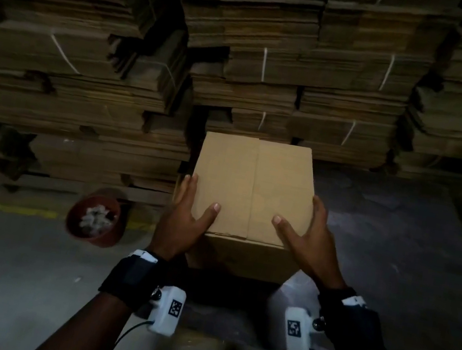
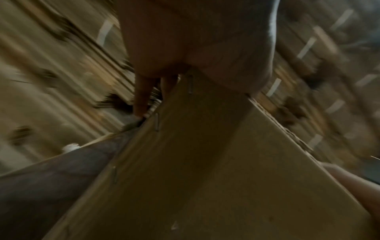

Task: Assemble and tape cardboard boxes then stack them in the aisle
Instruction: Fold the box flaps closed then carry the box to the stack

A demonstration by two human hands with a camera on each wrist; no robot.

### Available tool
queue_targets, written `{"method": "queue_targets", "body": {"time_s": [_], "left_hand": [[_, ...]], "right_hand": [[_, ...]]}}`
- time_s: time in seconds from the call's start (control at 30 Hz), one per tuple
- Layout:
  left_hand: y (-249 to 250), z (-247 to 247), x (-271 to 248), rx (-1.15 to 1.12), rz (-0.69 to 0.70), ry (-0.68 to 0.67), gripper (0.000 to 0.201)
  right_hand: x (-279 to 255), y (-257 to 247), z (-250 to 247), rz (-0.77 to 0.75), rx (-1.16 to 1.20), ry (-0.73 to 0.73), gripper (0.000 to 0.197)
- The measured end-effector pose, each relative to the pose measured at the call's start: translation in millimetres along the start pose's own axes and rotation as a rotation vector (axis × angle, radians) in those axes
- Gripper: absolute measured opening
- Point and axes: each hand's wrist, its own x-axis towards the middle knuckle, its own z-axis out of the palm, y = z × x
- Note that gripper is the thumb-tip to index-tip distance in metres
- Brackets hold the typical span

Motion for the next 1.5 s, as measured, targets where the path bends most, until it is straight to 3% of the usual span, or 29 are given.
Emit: {"method": "queue_targets", "body": {"time_s": [0.07,0.2,0.5,0.6,0.7,0.83,0.93,1.0,1.1,1.13,1.2,1.27,1.33,1.4,1.5], "left_hand": [[-5.2,-1.3,4.9,0.011,0.037,-0.015,0.098],[-12.5,-2.8,7.6,0.062,0.121,-0.026,0.104],[-11.7,-22.9,6.2,0.082,0.118,-0.283,0.151],[-9.4,-24.8,3.4,0.077,0.108,-0.313,0.154],[-4.5,-24.2,-2.2,0.064,0.085,-0.255,0.14],[-2.1,-23.1,-17.1,-0.028,0.116,-0.117,0.118],[1.0,-19.7,-27.6,-0.37,0.031,0.003,0.09],[8.6,-18.3,-35.6,-0.442,-0.077,0.197,0.074],[18.0,-20.8,-48.2,-0.298,-0.017,0.552,0.064],[18.6,-24.5,-49.7,-0.316,0.05,0.666,0.057],[12.4,-30.4,-45.7,-0.256,0.174,0.87,0.064],[4.8,-35.9,-39.4,-0.015,0.106,0.98,0.07],[6.9,-39.4,-39.9,0.299,-0.054,0.913,0.057],[7.4,-39.6,-37.7,0.48,-0.089,0.718,0.036],[6.5,-36.8,-34.0,0.559,-0.087,0.416,0.036]], "right_hand": [[-0.9,-2.8,2.1,-0.032,-0.071,0.031,0.088],[-1.1,0.7,0.6,-0.065,-0.294,0.026,0.11],[-0.6,-7.4,-20.9,-0.201,-0.412,-0.239,0.153],[-4.6,-6.0,-21.8,-0.2,-0.421,-0.229,0.153],[-10.4,-3.3,-21.4,-0.217,-0.392,-0.154,0.14],[-14.2,4.9,-24.1,-0.261,-0.188,-0.089,0.121],[-23.2,7.7,-28.2,-0.292,-0.031,0.035,0.106],[-33.3,6.3,-26.6,-0.284,0.067,0.227,0.099],[-41.8,8.2,-26.2,-0.218,0.156,0.528,0.068],[-41.7,8.9,-28.9,-0.198,0.153,0.61,0.063],[-38.2,11.7,-38.0,-0.144,0.009,0.699,0.066],[-31.8,11.8,-45.2,-0.106,-0.426,0.71,0.067],[-25.1,3.6,-50.4,-0.001,-0.759,0.665,0.064],[-17.8,-12.1,-60.2,0.08,-0.942,0.587,0.067],[8.6,-14.1,-74.7,0.203,-0.945,0.355,0.067]]}}
